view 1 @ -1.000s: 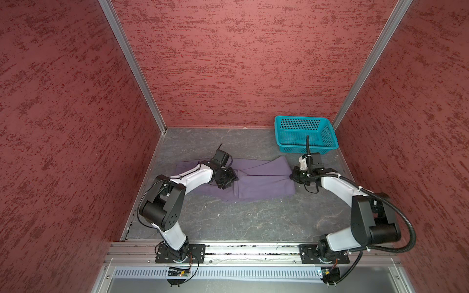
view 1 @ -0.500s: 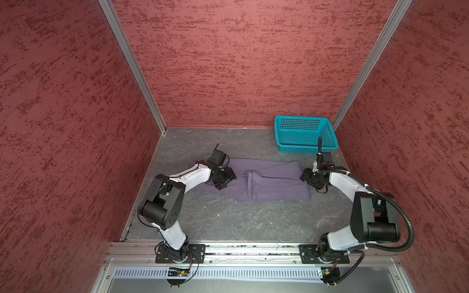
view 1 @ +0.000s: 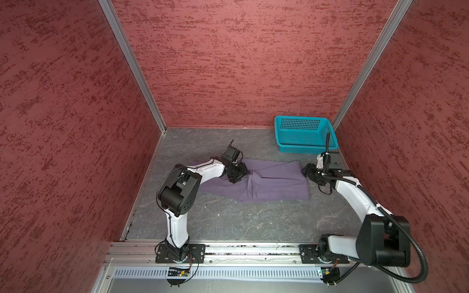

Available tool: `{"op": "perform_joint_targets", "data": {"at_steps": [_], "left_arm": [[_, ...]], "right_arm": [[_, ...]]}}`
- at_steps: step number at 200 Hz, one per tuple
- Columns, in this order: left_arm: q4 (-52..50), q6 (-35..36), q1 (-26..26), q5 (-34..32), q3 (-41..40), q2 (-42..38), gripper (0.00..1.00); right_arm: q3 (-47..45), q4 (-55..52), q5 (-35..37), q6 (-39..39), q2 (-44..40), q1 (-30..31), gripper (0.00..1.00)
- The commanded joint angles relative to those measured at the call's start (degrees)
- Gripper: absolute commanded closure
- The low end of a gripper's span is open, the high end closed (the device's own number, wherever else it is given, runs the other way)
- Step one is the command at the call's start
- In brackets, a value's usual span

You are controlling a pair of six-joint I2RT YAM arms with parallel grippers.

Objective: Fold and stack the trousers
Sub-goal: Smooth out the trousers at the center of the table.

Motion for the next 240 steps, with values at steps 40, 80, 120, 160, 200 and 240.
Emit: {"op": "perform_joint_targets", "data": {"at_steps": [40, 80, 120, 160, 200, 240], "left_arm": [[1.81, -2.15, -0.62, 1.37, 1.94, 2.46, 0.78], [0.75, -0.17, 0.27, -0.31, 6.95, 3.38, 1.00], [-1.95, 7.78, 1.67, -2.72, 15.85, 3.91, 1.00], [3.18, 16.06, 1.83, -7.09, 15.64, 1.72, 0.82], [2.02, 11.83, 5.95, -9.19, 10.17, -0.54, 0.24], [1.63, 8.97, 4.71, -5.93, 2.29, -5.76, 0.62]], "right_arm": [[-1.63, 1.76, -0.78, 0.75, 0.35, -0.07, 0.37], [-1.56, 2.23, -0.91, 0.91, 0.85, -0.06, 0.37], [-1.64, 2.06, -0.57, 0.51, 0.96, -0.06, 0.37], [-2.32, 2.23, -0.59, 0.69, 0.64, -0.09, 0.37], [-2.81, 2.37, -1.25, 0.95, 0.47, -0.05, 0.36], [-3.68, 3.30, -2.92, 1.27, 0.07, -0.05, 0.37]]}}
